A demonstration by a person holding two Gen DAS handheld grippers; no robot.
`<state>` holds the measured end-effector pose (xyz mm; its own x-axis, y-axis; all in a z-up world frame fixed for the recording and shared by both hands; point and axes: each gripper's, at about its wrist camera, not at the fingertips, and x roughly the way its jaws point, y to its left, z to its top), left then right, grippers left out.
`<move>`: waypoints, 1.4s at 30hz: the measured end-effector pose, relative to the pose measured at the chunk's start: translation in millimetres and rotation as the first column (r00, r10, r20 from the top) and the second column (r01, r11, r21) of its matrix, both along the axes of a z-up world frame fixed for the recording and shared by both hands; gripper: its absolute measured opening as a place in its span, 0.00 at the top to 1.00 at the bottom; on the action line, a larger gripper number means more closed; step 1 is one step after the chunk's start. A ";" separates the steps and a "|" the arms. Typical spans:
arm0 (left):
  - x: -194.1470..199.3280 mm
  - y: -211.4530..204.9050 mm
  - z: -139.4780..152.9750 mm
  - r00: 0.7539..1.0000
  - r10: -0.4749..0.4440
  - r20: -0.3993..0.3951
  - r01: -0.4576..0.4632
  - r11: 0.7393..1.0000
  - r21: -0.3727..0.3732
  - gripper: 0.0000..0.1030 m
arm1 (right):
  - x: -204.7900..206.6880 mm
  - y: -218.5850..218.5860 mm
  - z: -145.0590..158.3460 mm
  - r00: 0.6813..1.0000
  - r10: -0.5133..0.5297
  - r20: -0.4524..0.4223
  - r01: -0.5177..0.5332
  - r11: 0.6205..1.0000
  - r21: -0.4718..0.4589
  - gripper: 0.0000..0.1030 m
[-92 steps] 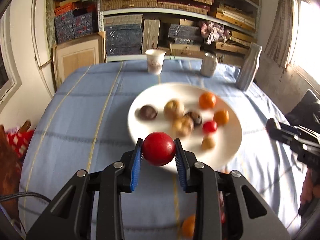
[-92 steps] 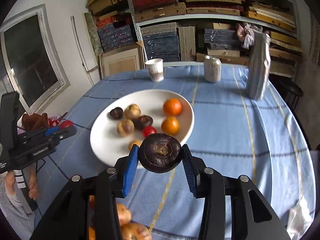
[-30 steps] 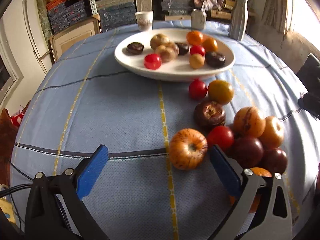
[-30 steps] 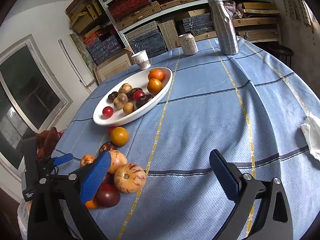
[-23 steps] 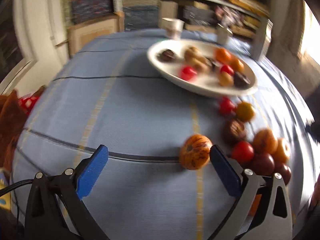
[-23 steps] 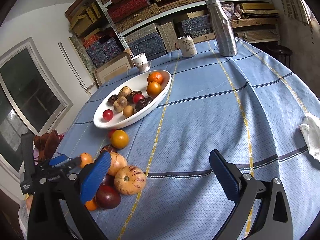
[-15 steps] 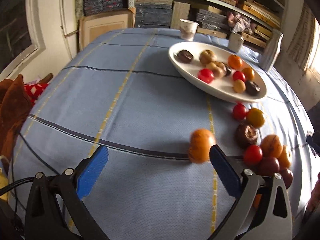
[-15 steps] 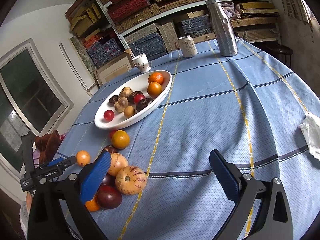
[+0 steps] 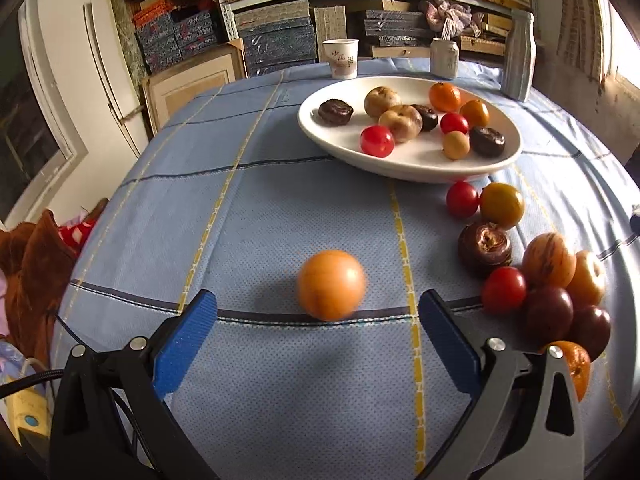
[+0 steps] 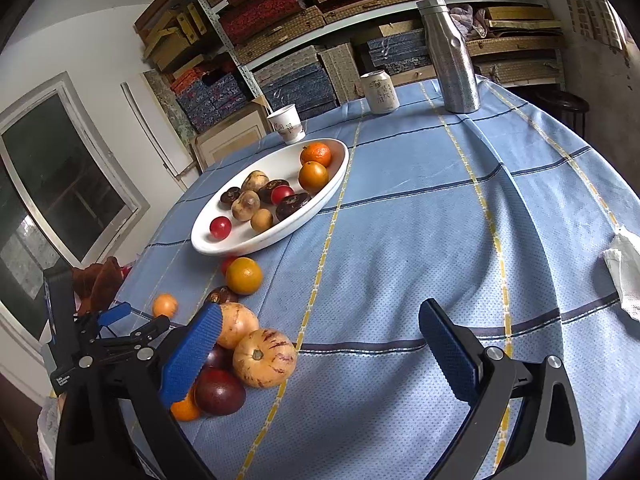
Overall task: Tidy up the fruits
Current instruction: 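Move the left tool to a round orange fruit and close on it, then grasp a pale striped fruit with the right tool while the left tool lifts the orange fruit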
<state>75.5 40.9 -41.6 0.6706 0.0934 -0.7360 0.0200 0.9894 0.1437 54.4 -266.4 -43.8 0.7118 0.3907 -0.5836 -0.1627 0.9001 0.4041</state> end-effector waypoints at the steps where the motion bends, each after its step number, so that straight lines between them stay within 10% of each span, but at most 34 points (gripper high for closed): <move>1: 0.4 2.7 0.9 1.000 0.001 0.001 -0.001 1.000 -0.016 0.04 | -0.2 0.0 0.2 1.000 0.001 0.002 -0.001 1.000 0.000 0.03; 12: 9.4 5.6 -2.6 1.000 -0.012 -0.018 0.011 0.997 -0.076 0.05 | -1.3 8.8 0.8 0.999 0.037 0.010 -0.037 0.999 -0.030 0.03; 19: 21.5 5.3 -16.4 0.994 -0.050 -0.094 0.038 0.991 -0.126 0.59 | 0.1 9.2 -0.3 0.999 0.039 0.001 -0.039 0.999 -0.036 0.03; 32: 30.8 12.8 -15.1 0.997 -0.018 -0.080 0.007 0.991 -0.135 0.63 | -4.0 34.4 -4.6 0.992 0.128 -0.011 -0.128 0.981 -0.144 0.04; 42: 31.2 9.6 -15.7 0.997 -0.021 -0.079 0.012 0.994 -0.109 0.63 | 2.8 54.0 -20.3 0.978 0.178 -0.107 -0.196 0.960 -0.200 0.26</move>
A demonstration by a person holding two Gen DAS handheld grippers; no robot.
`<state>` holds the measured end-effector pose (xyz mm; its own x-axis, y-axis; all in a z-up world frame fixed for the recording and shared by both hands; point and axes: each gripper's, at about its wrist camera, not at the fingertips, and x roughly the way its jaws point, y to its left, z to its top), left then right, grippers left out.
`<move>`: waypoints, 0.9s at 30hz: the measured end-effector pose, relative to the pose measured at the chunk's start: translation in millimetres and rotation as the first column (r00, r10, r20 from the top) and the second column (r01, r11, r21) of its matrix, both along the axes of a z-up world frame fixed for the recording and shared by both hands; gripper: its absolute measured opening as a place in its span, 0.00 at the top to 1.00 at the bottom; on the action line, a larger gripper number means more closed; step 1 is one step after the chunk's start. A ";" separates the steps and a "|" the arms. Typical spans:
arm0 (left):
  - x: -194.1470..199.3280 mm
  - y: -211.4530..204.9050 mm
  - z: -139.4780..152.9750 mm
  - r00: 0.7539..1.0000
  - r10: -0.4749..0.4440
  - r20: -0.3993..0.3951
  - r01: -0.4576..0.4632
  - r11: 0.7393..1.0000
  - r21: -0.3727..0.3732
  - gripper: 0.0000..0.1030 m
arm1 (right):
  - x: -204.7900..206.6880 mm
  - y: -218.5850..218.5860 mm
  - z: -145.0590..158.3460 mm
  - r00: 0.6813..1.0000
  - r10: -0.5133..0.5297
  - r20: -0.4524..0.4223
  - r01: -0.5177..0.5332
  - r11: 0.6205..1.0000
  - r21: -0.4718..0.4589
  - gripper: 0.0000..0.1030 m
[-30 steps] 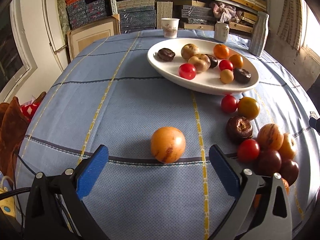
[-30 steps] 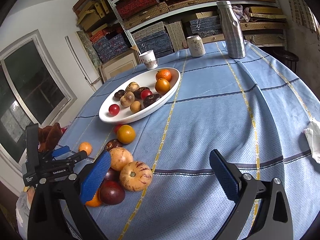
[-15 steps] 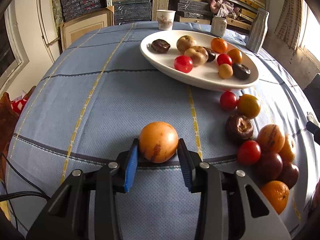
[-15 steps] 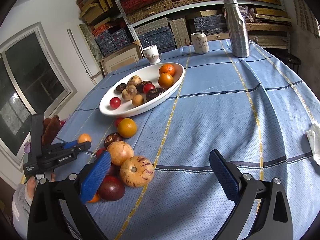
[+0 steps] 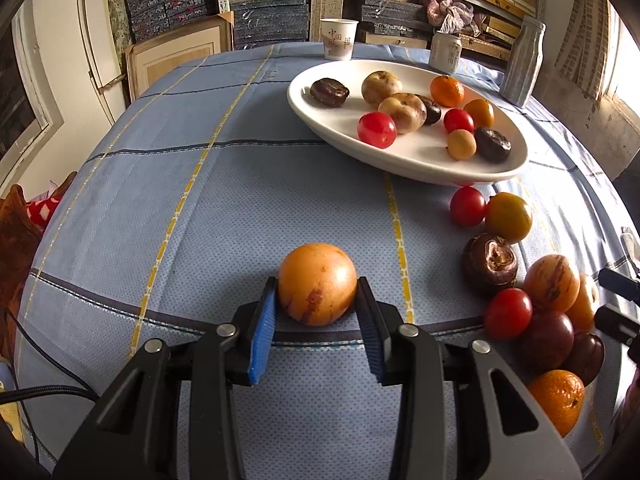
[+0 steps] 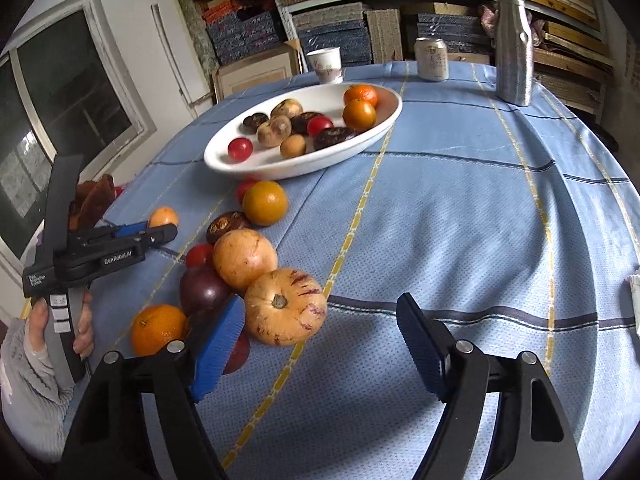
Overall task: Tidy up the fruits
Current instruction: 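Grasp a pale striped fruit with the right tool while the left tool lifts the orange fruit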
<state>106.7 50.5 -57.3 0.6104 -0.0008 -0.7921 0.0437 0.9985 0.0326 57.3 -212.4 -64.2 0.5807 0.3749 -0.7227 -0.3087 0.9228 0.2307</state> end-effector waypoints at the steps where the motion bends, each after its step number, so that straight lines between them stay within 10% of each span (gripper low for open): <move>1: -0.1 -0.2 -0.2 1.000 0.000 0.000 0.000 1.000 0.002 0.63 | 0.3 3.3 -1.6 1.000 0.013 -0.008 -0.013 1.000 -0.004 0.29; 10: 3.0 0.0 -1.7 1.000 0.000 -0.007 0.000 1.000 -0.004 0.63 | 15.2 2.8 -10.9 0.989 0.095 -0.111 -0.073 0.979 0.191 0.58; 27: 2.1 3.6 42.2 0.995 -0.010 0.095 0.015 0.998 -0.061 0.63 | 10.8 -30.3 29.1 1.000 -0.007 -0.019 0.011 0.967 0.255 0.59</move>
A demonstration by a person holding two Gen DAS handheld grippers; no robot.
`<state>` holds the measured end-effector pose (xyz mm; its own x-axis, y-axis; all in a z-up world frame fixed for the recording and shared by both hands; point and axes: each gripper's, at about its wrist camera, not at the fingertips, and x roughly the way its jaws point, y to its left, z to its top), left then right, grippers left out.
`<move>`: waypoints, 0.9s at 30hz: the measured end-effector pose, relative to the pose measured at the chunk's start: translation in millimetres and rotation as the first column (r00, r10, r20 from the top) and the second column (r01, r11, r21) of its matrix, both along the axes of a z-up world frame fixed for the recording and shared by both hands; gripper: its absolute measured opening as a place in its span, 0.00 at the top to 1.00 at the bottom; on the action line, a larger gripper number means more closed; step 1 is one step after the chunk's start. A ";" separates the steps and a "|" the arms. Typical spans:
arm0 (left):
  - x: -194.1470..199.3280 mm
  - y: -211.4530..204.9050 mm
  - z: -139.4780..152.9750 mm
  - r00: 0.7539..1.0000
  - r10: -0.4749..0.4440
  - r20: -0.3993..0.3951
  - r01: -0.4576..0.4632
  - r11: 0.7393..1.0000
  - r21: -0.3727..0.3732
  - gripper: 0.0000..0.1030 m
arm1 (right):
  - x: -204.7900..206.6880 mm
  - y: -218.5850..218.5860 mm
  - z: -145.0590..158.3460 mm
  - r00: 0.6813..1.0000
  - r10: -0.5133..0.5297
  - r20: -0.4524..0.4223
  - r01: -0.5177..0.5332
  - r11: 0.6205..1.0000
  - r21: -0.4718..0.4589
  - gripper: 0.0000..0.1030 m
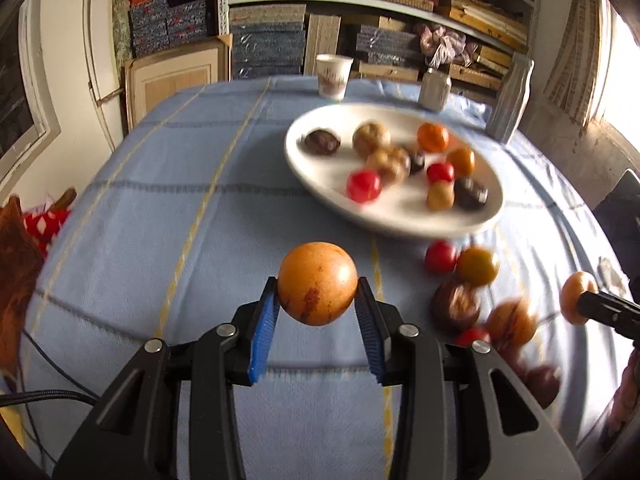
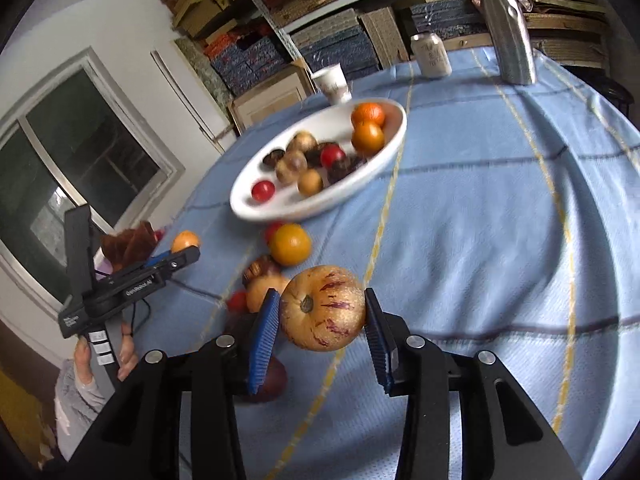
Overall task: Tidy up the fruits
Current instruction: 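Grasp a pale striped fruit with the right tool while the left tool lifts the orange fruit, then carry both fruits onto the white plate and open both tools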
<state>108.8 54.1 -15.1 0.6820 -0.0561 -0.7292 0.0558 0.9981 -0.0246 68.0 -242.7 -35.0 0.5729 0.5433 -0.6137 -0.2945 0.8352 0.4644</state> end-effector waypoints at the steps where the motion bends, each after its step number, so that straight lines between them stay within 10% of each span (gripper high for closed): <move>1: 6.5 -0.5 7.7 1.000 0.004 0.005 -0.004 1.000 0.003 0.63 | 3.0 -0.3 11.9 1.000 0.000 0.017 0.000 1.000 -0.007 0.59; 8: 65.8 -20.9 44.5 0.999 -0.007 0.043 0.008 1.000 -0.027 0.63 | 47.4 20.8 84.6 0.991 -0.012 0.135 0.020 0.998 -0.055 0.59; 21: 150.4 -10.1 -15.0 0.996 0.009 -0.093 -0.017 0.996 -0.091 0.63 | 126.7 103.2 5.9 0.999 0.050 0.004 -0.049 0.991 -0.123 0.59; 27: 146.0 -16.8 -6.3 0.999 -0.023 -0.039 0.020 0.997 -0.081 0.31 | 118.3 99.8 11.7 0.996 0.059 0.064 -0.052 0.993 -0.103 0.56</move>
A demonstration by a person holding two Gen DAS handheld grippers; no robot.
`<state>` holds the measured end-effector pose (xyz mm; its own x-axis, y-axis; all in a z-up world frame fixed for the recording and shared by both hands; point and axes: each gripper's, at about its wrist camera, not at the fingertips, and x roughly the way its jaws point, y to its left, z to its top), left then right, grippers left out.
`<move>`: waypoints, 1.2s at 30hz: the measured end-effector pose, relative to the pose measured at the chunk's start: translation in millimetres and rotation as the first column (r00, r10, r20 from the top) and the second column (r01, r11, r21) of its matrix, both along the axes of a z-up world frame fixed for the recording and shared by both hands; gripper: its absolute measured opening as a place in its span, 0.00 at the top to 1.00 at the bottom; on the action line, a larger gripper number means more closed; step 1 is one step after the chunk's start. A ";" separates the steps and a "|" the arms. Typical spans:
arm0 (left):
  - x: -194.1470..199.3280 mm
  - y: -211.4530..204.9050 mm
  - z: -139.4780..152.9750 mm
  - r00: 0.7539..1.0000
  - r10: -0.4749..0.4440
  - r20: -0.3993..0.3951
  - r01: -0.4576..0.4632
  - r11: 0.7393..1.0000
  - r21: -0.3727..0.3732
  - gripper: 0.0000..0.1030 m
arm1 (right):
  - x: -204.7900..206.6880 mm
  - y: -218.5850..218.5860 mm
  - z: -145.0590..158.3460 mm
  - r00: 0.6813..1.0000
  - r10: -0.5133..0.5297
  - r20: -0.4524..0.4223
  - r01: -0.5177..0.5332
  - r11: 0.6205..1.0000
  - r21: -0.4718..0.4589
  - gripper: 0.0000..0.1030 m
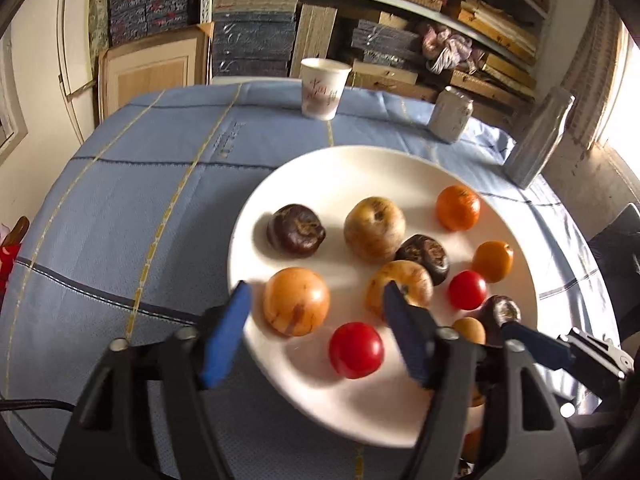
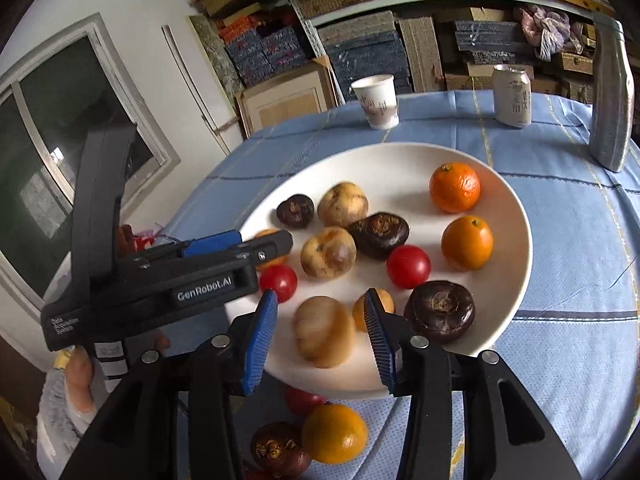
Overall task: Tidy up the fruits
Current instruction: 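Carry both fruits onto the white plate and open both tools, then move the left tool to a dark brown plum on the cloth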
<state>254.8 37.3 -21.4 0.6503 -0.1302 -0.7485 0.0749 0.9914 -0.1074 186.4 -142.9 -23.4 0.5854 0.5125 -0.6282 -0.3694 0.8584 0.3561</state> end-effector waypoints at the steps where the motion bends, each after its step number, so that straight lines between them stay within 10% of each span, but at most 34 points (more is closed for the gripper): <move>1: -2.5 -0.3 2.7 1.000 0.004 0.008 -0.004 1.000 0.005 0.28 | -0.9 -2.3 3.3 1.000 -0.006 0.008 0.006 1.000 0.006 0.56; 6: -26.8 8.8 17.1 0.998 0.038 0.056 -0.039 0.999 0.022 0.08 | -20.1 -24.4 26.6 0.997 -0.035 0.065 0.032 0.998 0.053 0.36; 14: -82.0 4.9 18.8 0.995 0.053 0.090 -0.062 0.993 0.101 0.04 | -71.3 -90.3 22.3 0.982 -0.173 0.070 0.159 0.971 0.178 0.08; 25: -118.5 -44.0 -7.4 0.998 -0.032 0.061 0.014 0.962 0.274 0.04 | -80.5 -149.8 -6.3 0.938 -0.338 -0.075 0.345 0.895 0.282 0.04; 36: -123.2 -50.9 -20.9 0.997 -0.081 0.009 0.075 0.958 0.278 0.04 | -82.0 -156.9 -10.8 0.934 -0.340 -0.107 0.356 0.883 0.306 0.04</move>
<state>131.6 -13.7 -42.4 0.6614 0.0295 -0.7494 0.1525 0.9731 0.1729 104.3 -299.8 -34.1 0.7357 0.4571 -0.4999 -0.0429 0.7680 0.6390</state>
